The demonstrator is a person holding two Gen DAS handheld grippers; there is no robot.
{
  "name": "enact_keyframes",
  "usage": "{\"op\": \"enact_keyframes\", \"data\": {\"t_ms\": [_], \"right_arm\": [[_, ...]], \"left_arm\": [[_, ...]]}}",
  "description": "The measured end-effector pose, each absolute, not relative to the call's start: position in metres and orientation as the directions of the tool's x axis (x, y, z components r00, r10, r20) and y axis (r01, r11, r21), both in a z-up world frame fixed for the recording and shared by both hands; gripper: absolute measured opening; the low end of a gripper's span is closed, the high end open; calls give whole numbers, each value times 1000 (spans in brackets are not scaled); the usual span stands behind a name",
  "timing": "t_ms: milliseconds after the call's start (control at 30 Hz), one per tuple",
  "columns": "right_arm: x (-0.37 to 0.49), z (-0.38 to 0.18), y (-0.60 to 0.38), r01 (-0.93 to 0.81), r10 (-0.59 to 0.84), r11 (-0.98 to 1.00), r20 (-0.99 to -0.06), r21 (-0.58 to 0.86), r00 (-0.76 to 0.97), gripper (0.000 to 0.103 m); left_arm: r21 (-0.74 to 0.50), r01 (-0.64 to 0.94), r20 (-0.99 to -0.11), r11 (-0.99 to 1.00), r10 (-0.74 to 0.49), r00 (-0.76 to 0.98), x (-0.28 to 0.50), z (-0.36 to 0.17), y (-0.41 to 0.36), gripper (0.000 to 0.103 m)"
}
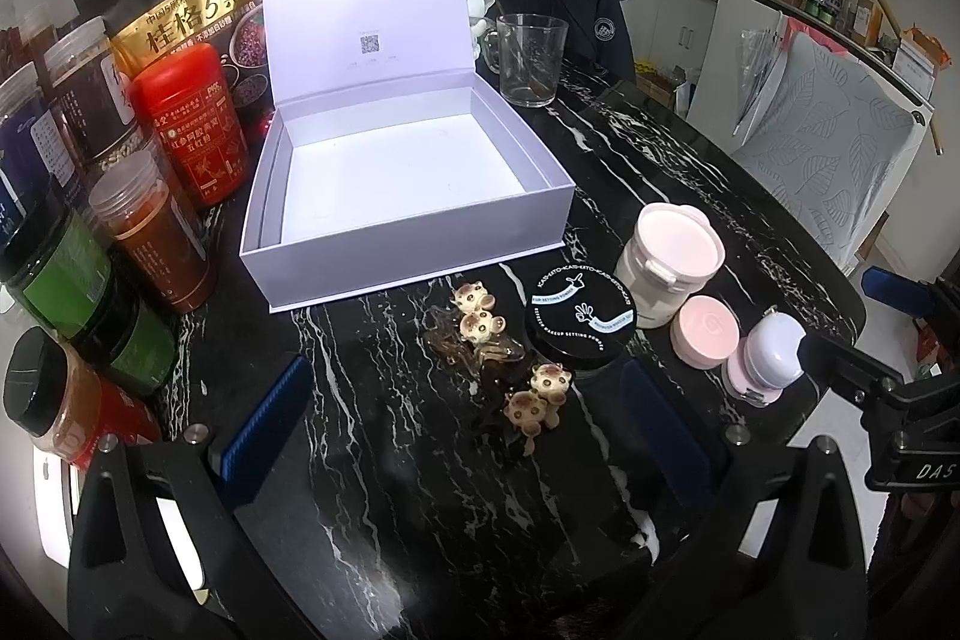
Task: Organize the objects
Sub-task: 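Reach left tool toward cat claw clip while right tool reaches toward white round case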
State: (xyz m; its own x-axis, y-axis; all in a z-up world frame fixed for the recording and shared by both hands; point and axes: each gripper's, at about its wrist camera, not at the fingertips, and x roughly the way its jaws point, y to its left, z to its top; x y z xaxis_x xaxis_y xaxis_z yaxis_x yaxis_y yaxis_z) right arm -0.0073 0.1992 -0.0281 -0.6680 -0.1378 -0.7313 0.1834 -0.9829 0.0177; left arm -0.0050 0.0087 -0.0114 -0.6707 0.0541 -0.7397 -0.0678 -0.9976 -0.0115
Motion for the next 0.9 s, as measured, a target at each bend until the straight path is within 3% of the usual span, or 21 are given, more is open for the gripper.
{"op": "enact_keyframes", "data": {"t_ms": [900], "right_arm": [[10,-62,220,193,-181,-978,-750,73,-636,103]], "left_arm": [[-83,-68,-770,-994,108,-629,7,-41,21,103]]}}
